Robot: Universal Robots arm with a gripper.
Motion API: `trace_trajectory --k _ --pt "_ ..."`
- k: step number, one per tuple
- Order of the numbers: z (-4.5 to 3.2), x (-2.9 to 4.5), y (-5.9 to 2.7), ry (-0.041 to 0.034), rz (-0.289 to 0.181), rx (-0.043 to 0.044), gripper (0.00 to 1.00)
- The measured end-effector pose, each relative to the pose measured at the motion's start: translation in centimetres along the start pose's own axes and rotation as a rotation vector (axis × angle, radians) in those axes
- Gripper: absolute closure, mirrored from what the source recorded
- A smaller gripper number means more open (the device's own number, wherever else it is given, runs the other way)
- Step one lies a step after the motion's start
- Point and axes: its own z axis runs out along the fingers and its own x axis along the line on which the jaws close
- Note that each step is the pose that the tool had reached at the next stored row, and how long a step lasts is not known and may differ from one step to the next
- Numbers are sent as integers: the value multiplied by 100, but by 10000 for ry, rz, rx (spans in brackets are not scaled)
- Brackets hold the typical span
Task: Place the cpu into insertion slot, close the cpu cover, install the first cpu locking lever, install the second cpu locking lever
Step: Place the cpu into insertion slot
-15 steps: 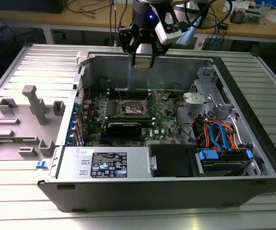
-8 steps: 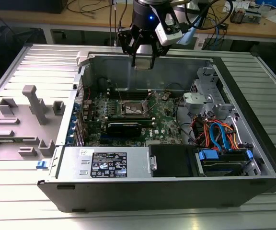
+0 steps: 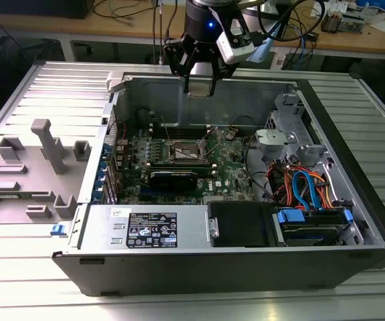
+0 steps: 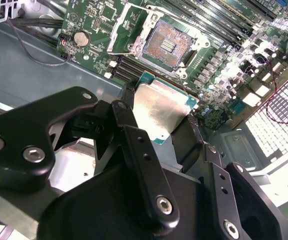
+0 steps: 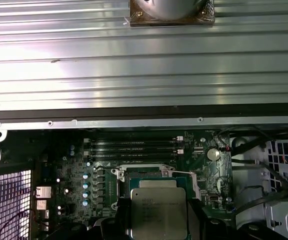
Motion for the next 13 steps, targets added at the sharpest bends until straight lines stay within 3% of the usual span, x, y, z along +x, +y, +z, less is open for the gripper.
trace_trajectory --k 13 --pt "-5 -1 -56 0 0 -1 46"
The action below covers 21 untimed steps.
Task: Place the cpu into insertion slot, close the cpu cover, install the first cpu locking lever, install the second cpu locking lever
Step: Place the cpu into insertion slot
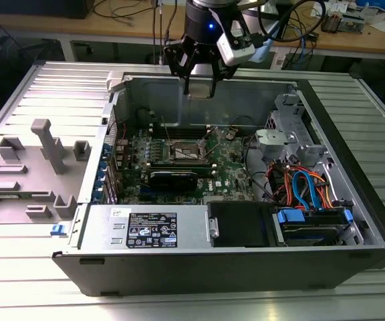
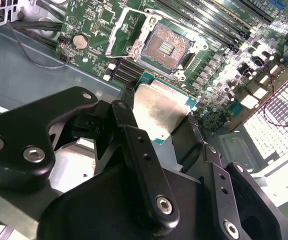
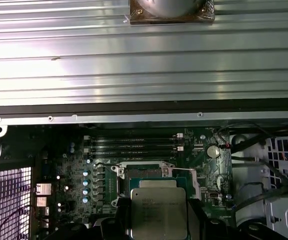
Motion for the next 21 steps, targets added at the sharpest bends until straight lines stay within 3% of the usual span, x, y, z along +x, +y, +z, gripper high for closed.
trace_trajectory --k 21 --pt "-7 -2 -78 0 0 0 46"
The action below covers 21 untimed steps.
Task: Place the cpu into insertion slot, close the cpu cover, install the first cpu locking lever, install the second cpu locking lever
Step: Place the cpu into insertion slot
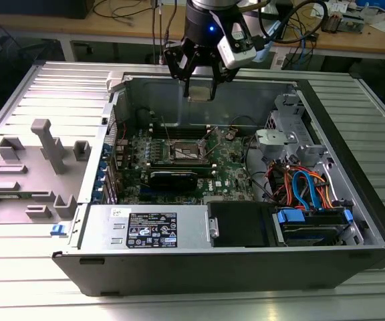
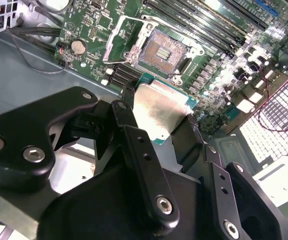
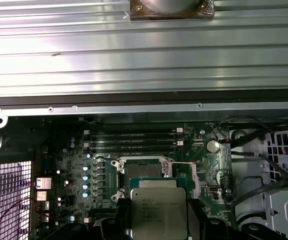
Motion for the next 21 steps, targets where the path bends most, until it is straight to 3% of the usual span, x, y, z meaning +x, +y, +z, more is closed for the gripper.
trace_trajectory --k 15,21 --pt "-4 -2 -58 -1 3 0 46" --pt "8 -2 -62 -50 507 -4 46"
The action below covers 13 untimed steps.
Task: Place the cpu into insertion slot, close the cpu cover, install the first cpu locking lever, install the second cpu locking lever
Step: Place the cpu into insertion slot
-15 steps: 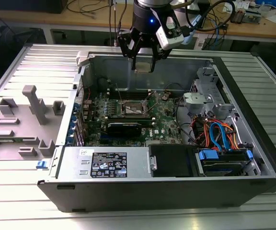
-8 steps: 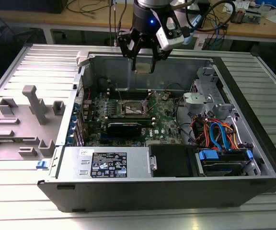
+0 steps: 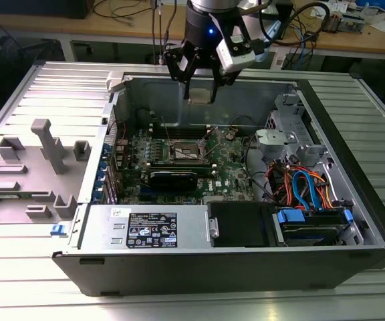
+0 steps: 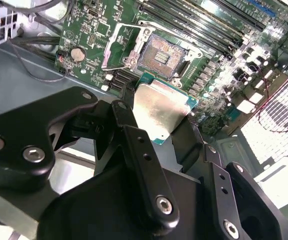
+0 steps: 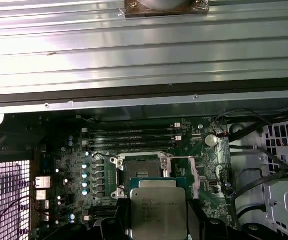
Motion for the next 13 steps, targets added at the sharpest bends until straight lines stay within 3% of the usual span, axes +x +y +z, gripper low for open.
trace_trajectory --k 13 --pt "45 -1 -4 -190 1935 -36 46"
